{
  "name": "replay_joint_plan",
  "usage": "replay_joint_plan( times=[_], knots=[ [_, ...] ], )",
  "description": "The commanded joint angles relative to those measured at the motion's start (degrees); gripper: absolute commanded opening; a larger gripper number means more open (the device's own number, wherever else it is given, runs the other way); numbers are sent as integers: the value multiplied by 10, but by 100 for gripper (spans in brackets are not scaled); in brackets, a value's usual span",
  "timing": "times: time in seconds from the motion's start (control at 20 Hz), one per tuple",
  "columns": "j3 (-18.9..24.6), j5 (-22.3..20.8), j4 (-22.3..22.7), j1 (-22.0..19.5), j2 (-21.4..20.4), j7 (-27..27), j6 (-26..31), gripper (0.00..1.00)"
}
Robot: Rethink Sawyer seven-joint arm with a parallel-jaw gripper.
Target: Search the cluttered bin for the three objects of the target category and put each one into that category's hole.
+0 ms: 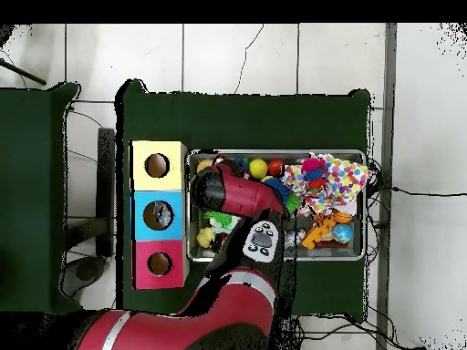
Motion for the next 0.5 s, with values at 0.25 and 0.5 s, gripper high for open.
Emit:
replay_joint_plan(
  times=[0.25, 0.5],
  knots=[
    [26, 2, 12, 26, 27, 80, 47, 0],
    [-20, -6, 13, 38, -14, 65, 155, 0]
  ],
)
